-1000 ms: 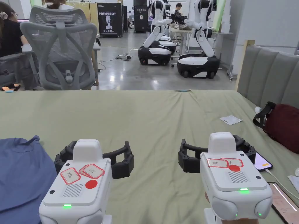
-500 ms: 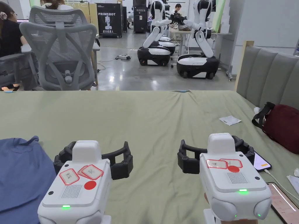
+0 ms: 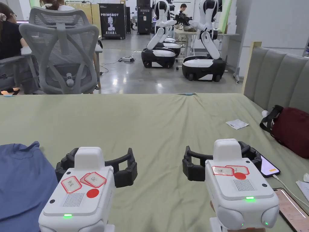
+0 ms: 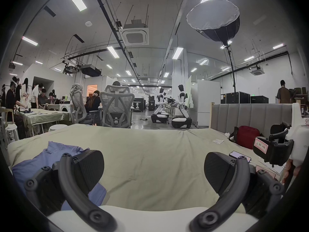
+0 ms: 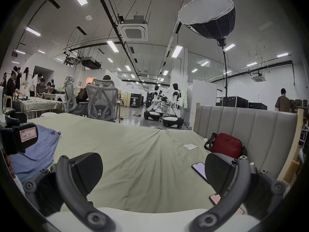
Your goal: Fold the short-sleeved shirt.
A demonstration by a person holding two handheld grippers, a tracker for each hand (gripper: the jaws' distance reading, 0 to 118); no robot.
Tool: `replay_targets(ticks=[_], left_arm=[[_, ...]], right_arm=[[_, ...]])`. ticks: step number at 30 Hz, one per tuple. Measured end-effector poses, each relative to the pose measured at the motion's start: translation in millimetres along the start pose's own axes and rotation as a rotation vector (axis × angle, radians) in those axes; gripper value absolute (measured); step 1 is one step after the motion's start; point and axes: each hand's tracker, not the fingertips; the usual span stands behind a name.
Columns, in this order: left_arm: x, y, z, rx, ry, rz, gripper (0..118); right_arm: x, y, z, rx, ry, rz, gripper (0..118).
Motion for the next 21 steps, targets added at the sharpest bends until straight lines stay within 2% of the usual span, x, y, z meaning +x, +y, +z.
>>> replay_targets(ticks=[9, 14, 17, 18, 19, 20, 21], left_arm=[[1.5, -2.2, -0.5, -0.003, -0.009, -0.001, 118], [1.9, -1.8, -0.5, -0.004, -0.008, -0.003, 118], [0.9, -1.6, 2.1, 0.001, -0.029, -0.006, 112], [1.4, -2.2, 4.0, 0.02, -0.025, -0.013, 92], [3.1, -3.2, 3.5, 0.036, 0.004, -0.025, 47], [4.5, -3.8, 1.5, 0.035, 0.035, -0.031, 6], [5.0, -2.8, 0.4, 0.028, 0.063, -0.023, 1]], right_arm=[[0.6, -0.6, 1.1, 0.009, 0.022, -0.028, 118], [0.6, 0.2, 0.3, 0.005, 0.001, -0.03, 118], [3.1, 0.4, 2.2, -0.009, 0.001, -0.041, 116], [4.5, 0.4, 2.7, -0.012, 0.019, -0.047, 100], [4.3, -0.2, 2.2, -0.008, 0.015, -0.043, 51], [2.4, -2.1, -0.7, -0.013, -0.011, -0.024, 2], [0.3, -3.5, -2.8, -0.014, -0.039, 0.004, 1]])
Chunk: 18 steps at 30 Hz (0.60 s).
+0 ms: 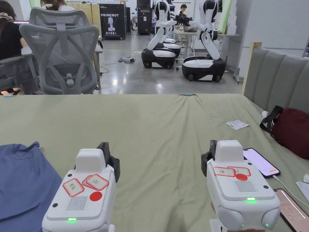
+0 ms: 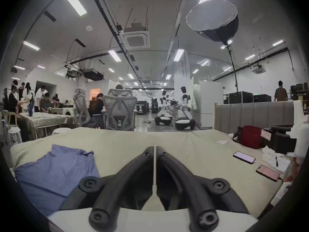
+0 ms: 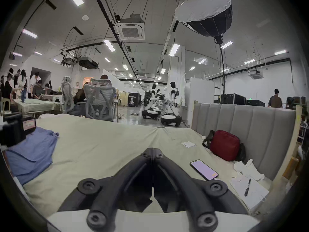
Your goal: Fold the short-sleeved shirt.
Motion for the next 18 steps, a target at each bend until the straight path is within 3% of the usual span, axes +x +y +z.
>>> replay_targets(ticks=[2, 8, 12, 18], left_arm=[[-4, 2, 0, -0.02, -0.062, 0.039, 1], [-30, 9, 7, -0.001, 0.01, 0.016, 1], [-84, 16, 25, 0.015, 0.181, -0.009, 1], [-179, 19, 78, -0.001, 0.455, 0.005, 1]], right_arm=[[3, -2, -2, -0.003, 0.034, -0.028, 1], [-13, 4, -3, -0.001, 0.068, -0.046, 1], [-64, 13, -11, 0.016, 0.21, -0.032, 1], [-171, 30, -8, 0.053, 0.492, -0.044, 1]])
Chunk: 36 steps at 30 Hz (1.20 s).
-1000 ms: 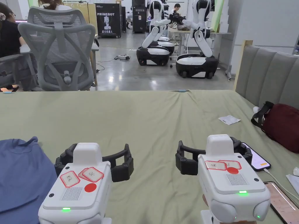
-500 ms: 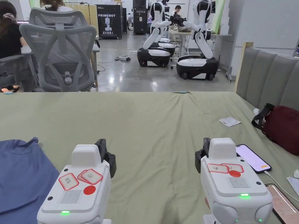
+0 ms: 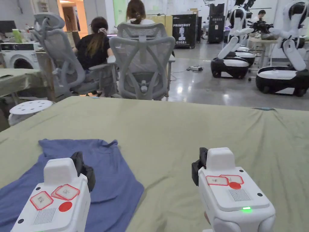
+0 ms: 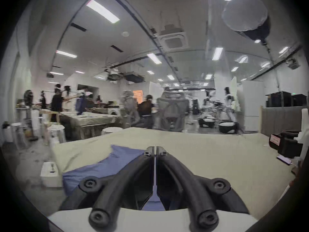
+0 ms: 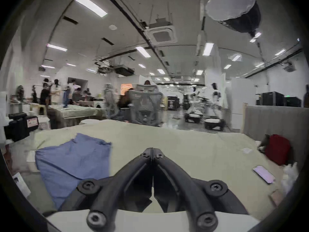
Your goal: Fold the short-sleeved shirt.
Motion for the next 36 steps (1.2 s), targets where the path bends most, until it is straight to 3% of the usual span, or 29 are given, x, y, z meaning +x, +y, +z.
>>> replay_targets(ticks=[2, 6, 9, 12, 15, 16, 19, 20, 25, 28, 30, 31, 34, 36], left_arm=[[-25, -1, 3, -0.038, 0.059, 0.012, 1], [-46, -6, 4, -0.057, 0.083, 0.002, 1], [-42, -9, -5, -0.107, 0.05, -0.017, 1], [-37, -7, -32, -0.215, -0.003, -0.022, 15], [-37, -1, -76, -0.35, -0.041, 0.019, 16], [-36, -2, -93, -0.392, -0.065, 0.007, 30], [-26, -17, -150, -0.46, -0.125, -0.114, 118], [-23, -24, -164, -0.457, -0.174, -0.111, 110], [-7, -74, -251, -0.66, -0.205, -0.149, 112], [5, -105, -300, -0.759, -0.202, -0.296, 110], [7, -128, -327, -0.837, -0.195, -0.295, 99], [6, -137, -337, -0.871, -0.181, -0.272, 84], [7, -144, -339, -0.866, -0.191, -0.15, 78], [8, -140, -335, -0.854, -0.206, -0.193, 59]], right_arm=[[-29, 1, -10, 0.005, 0.079, 0.002, 1], [-63, -2, -18, -0.005, 0.13, 0.046, 1], [-66, -4, -19, -0.01, 0.136, 0.036, 1], [-60, -4, -20, -0.022, 0.133, 0.03, 1], [-50, -7, -21, -0.03, 0.113, 0.038, 1], [-47, -8, -22, -0.033, 0.105, 0.037, 1], [-39, -14, -26, -0.041, 0.103, 0.041, 1], [-39, -16, -30, -0.049, 0.096, 0.052, 1], [-37, -28, -55, -0.092, 0.076, 0.067, 1], [-37, -33, -69, -0.107, 0.077, 0.072, 1], [-37, -36, -76, -0.115, 0.075, 0.08, 2], [-37, -38, -79, -0.117, 0.076, 0.085, 2], [-35, -43, -86, -0.126, 0.064, 0.097, 2], [-34, -47, -89, -0.142, 0.064, 0.099, 2]])
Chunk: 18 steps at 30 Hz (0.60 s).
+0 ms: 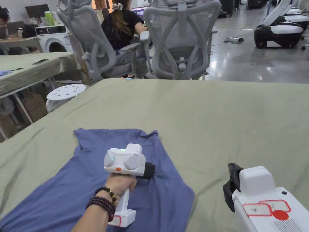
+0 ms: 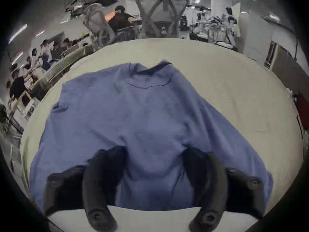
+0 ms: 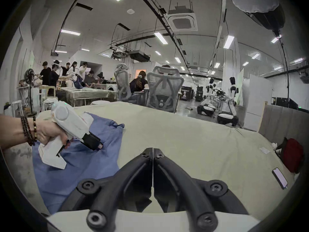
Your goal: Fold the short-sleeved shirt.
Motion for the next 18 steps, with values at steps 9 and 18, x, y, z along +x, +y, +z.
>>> replay_targets(ticks=[9, 18], left_arm=[[-11, 9, 39, 0.179, 0.048, 0.004, 6], [57, 74, 177, 0.485, -0.093, -0.162, 6]], right_arm=[[3, -10, 3, -0.029, 0.007, -0.014, 3], [54, -7, 55, 0.009, -0.09, -0.057, 4]])
